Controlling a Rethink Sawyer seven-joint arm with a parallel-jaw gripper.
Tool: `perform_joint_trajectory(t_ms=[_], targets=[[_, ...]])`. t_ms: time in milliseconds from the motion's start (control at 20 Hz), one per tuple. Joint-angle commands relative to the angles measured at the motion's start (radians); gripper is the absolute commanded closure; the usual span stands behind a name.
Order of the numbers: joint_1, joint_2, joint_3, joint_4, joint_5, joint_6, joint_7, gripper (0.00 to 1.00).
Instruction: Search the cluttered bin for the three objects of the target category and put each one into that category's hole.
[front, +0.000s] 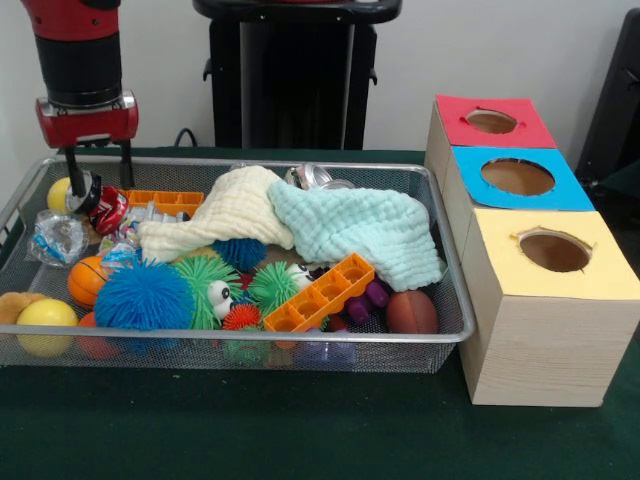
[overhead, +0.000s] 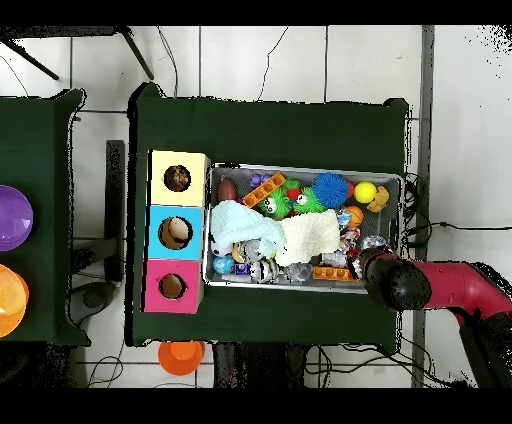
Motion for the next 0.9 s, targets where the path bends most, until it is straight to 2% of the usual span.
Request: perform_joint_trajectory(t_ms=[50, 400, 900], targets=[[-0.026, 0.058, 0.124, -0.074, -0.052, 0.028, -0.351, 0.0], [-0.048, 0.065, 0.159, -0.065, -0.055, 0.025, -0.349, 0.0], [-0.059, 0.126, 0.178, -0.124, -0.097, 0.008, -0.36, 0.0]])
